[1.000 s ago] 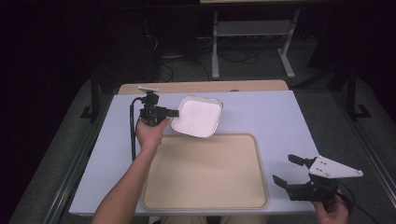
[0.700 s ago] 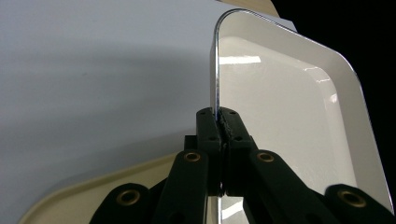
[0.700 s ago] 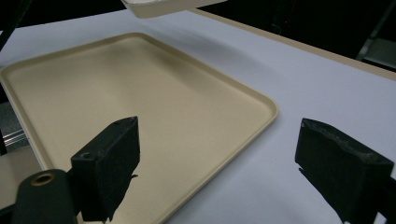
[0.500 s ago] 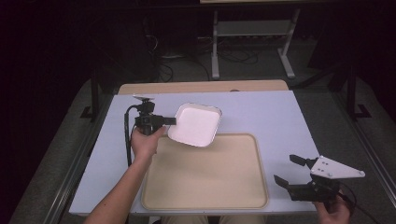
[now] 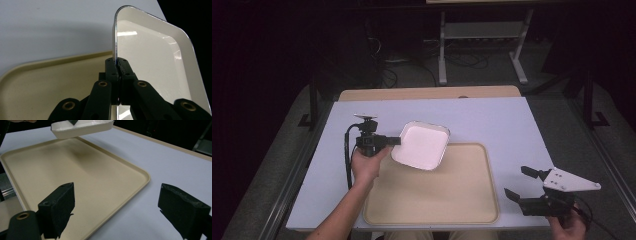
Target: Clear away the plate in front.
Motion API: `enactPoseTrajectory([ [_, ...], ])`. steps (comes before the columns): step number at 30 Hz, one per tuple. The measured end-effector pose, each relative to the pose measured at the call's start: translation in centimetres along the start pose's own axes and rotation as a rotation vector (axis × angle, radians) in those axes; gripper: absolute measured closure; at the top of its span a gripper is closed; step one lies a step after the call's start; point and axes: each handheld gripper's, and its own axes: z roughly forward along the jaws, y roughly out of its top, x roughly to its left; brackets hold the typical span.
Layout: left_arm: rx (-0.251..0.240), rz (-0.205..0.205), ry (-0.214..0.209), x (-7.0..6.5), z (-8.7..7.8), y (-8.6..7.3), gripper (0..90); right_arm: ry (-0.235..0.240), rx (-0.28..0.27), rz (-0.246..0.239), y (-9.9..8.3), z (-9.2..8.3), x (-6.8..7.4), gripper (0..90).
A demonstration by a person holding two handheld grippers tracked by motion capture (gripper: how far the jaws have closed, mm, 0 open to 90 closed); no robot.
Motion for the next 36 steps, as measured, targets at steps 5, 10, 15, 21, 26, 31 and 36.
enactPoseTrajectory([
  [5, -0.033, -0.004, 0.015, -0.3, -0.2, -1.4, 88.1, 0.003, 0.004, -0.003, 0.0, 0.1, 0.1, 13.0],
  [10, -0.048, -0.015, 0.026, -0.4, -0.4, -2.7, 88.2, 0.004, 0.006, -0.006, 0.0, 0.1, 0.1, 13.0],
  [15, -0.029, -0.042, -0.003, 0.0, -0.2, -4.1, 88.1, 0.003, 0.006, -0.007, 0.0, 0.1, 0.1, 13.0],
  [21, 0.013, -0.080, 0.008, 0.9, 0.7, -6.2, 88.1, 0.010, 0.012, -0.015, 0.1, 0.3, 0.3, 13.0],
  [26, 0.018, -0.075, 0.029, 0.7, 1.0, -7.3, 88.1, 0.012, 0.015, -0.018, 0.1, 0.3, 0.3, 13.0],
  [31, 0.044, -0.070, 0.038, 0.5, 1.3, -8.0, 88.2, 0.008, 0.013, -0.017, 0.1, 0.3, 0.3, 13.0],
  [36, 0.032, -0.082, 0.050, 0.5, 1.2, -8.6, 88.2, 0.010, 0.016, -0.024, 0.1, 0.3, 0.4, 13.0],
])
